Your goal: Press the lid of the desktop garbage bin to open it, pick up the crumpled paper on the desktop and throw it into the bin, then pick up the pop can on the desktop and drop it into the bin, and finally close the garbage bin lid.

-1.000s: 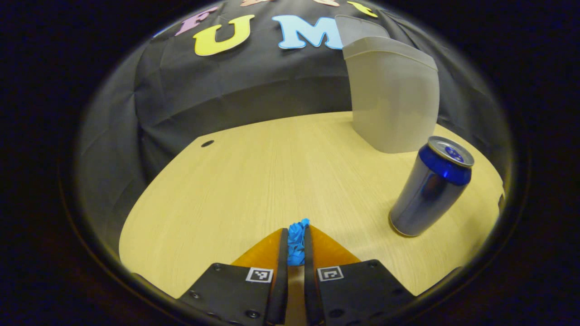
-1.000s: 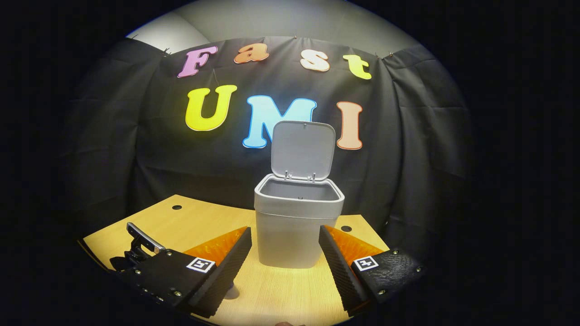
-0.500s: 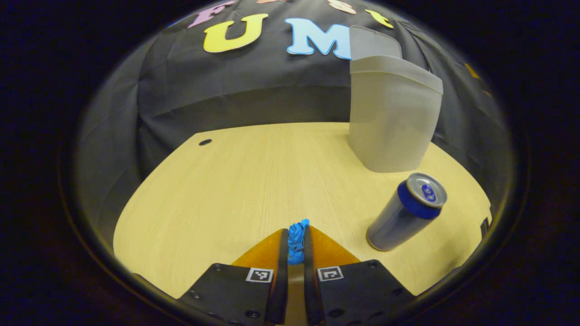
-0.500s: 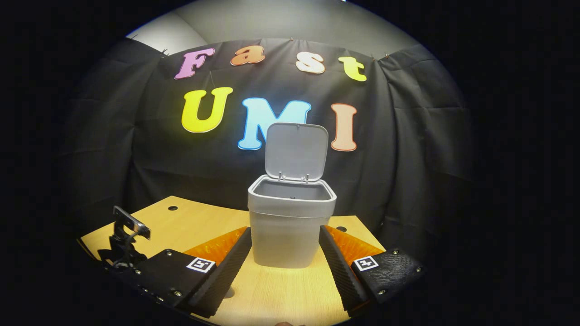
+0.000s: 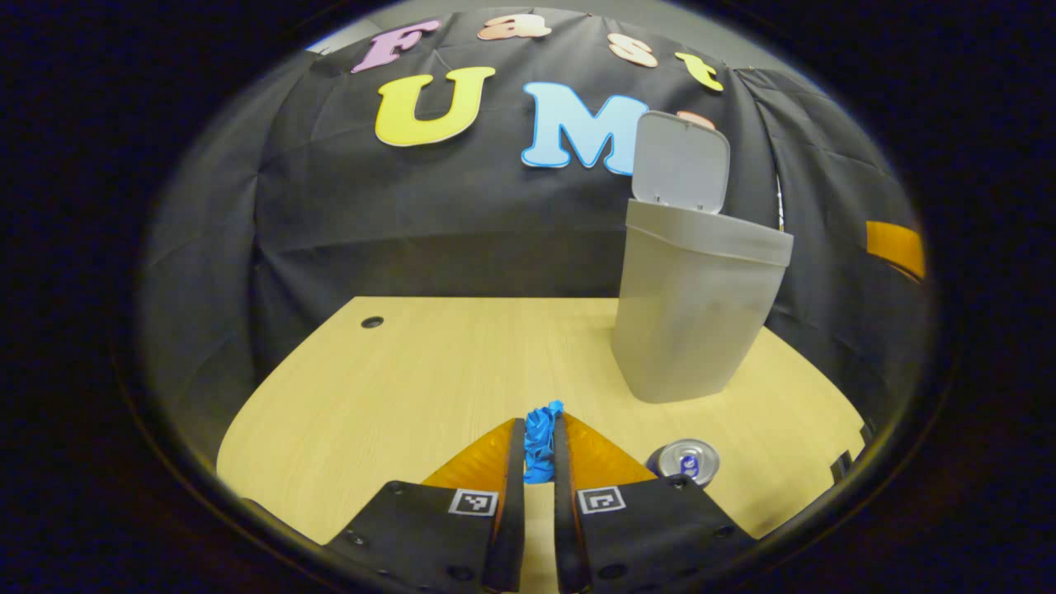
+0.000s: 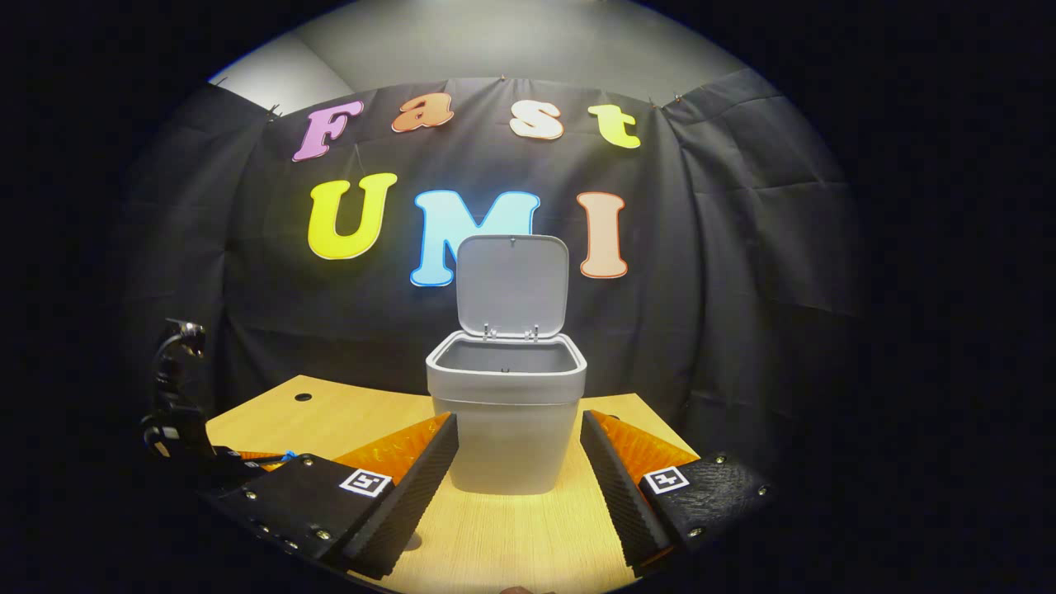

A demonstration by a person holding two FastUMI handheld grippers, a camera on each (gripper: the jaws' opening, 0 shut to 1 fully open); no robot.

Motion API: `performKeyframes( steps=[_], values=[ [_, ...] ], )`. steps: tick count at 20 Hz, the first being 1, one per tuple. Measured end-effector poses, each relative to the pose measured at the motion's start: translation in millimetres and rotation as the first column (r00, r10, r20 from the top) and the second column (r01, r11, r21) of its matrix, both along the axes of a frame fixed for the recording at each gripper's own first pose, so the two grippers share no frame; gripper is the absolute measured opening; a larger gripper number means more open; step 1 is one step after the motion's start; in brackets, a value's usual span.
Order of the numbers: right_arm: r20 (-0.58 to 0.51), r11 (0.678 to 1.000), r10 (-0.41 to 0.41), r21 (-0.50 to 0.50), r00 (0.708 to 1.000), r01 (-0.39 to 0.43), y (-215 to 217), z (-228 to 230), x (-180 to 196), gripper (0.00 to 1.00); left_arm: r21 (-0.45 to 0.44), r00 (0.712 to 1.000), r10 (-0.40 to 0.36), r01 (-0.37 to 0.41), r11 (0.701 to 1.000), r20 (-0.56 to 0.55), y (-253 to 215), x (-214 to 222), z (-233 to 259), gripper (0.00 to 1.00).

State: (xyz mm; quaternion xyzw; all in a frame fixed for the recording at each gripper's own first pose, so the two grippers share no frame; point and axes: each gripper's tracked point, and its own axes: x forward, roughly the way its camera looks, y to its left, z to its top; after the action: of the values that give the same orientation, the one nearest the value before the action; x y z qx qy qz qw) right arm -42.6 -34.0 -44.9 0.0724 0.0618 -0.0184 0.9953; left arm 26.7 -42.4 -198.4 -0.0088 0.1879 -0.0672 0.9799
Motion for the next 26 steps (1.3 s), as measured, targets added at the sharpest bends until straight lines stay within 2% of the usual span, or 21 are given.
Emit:
performKeyframes(
  steps=[5,11,12,13,14,16,17,18,19,20,21,22,25,26],
  values=[
    [0.015,0.998,-0.057,0.032,0.998,0.057,-21.5,-1.1,-0.2,0.96,-0.056,0.993,-0.044,0.050,0.997,0.111,-35.1,15.4,62.8,0.21],
    [0.035,0.992,-0.120,0.039,0.992,0.119,-53.3,-0.9,-3.6,0.96,-0.069,0.976,-0.077,0.093,0.993,0.205,-69.8,38.1,112.9,0.21],
    [0.037,0.991,-0.128,0.047,0.991,0.126,-57.9,-1.5,-2.9,0.96,-0.075,0.973,-0.083,0.101,0.992,0.216,-77.3,43.0,118.1,0.29],
    [0.038,0.990,-0.133,0.053,0.990,0.130,-61.2,-2.0,-1.8,0.96,-0.079,0.971,-0.085,0.105,0.991,0.223,-83.2,48.8,124.2,0.29],
    [0.039,0.989,-0.139,0.055,0.990,0.136,-65.6,-3.1,-1.0,0.96,-0.081,0.969,-0.085,0.106,0.991,0.232,-87.5,54.9,129.8,0.21],
    [0.043,0.989,-0.143,0.041,0.989,0.141,-71.9,-5.2,-0.9,0.95,-0.084,0.964,-0.086,0.110,0.990,0.253,-96.9,65.4,141.2,0.21],
    [0.045,0.990,-0.142,0.026,0.989,0.141,-74.5,-6.2,-0.2,0.95,-0.083,0.960,-0.089,0.114,0.990,0.264,-102.7,70.0,147.4,0.29],
    [0.048,0.990,-0.138,0.010,0.989,0.138,-75.9,-8.0,0.3,0.95,-0.082,0.957,-0.093,0.119,0.990,0.275,-109.4,74.3,154.1,0.29],
    [0.051,0.991,-0.131,-0.004,0.990,0.131,-76.4,-8.1,1.4,0.95,-0.077,0.952,-0.099,0.126,0.989,0.289,-116.6,78.9,162.1,0.21],
    [0.052,0.992,-0.122,-0.011,0.991,0.123,-75.9,-9.4,1.6,0.95,-0.073,0.948,-0.109,0.137,0.988,0.300,-123.4,84.4,168.7,0.21],
    [0.052,0.993,-0.113,-0.014,0.992,0.114,-74.8,-10.6,2.6,0.95,-0.067,0.942,-0.121,0.149,0.987,0.312,-131.5,89.6,174.2,0.25],
    [0.050,0.994,-0.104,-0.016,0.993,0.105,-72.8,-14.0,2.9,0.96,-0.063,0.938,-0.131,0.159,0.985,0.321,-139.7,96.3,178.6,0.21],
    [0.032,0.995,-0.091,-0.027,0.995,0.092,-73.1,-23.1,5.0,0.95,-0.064,0.930,-0.143,0.174,0.983,0.338,-161.7,111.8,187.5,0.21],
    [0.027,0.996,-0.087,-0.028,0.996,0.088,-73.1,-25.5,5.5,0.96,-0.057,0.929,-0.151,0.181,0.982,0.337,-167.9,116.3,186.1,0.13]
  ],
)
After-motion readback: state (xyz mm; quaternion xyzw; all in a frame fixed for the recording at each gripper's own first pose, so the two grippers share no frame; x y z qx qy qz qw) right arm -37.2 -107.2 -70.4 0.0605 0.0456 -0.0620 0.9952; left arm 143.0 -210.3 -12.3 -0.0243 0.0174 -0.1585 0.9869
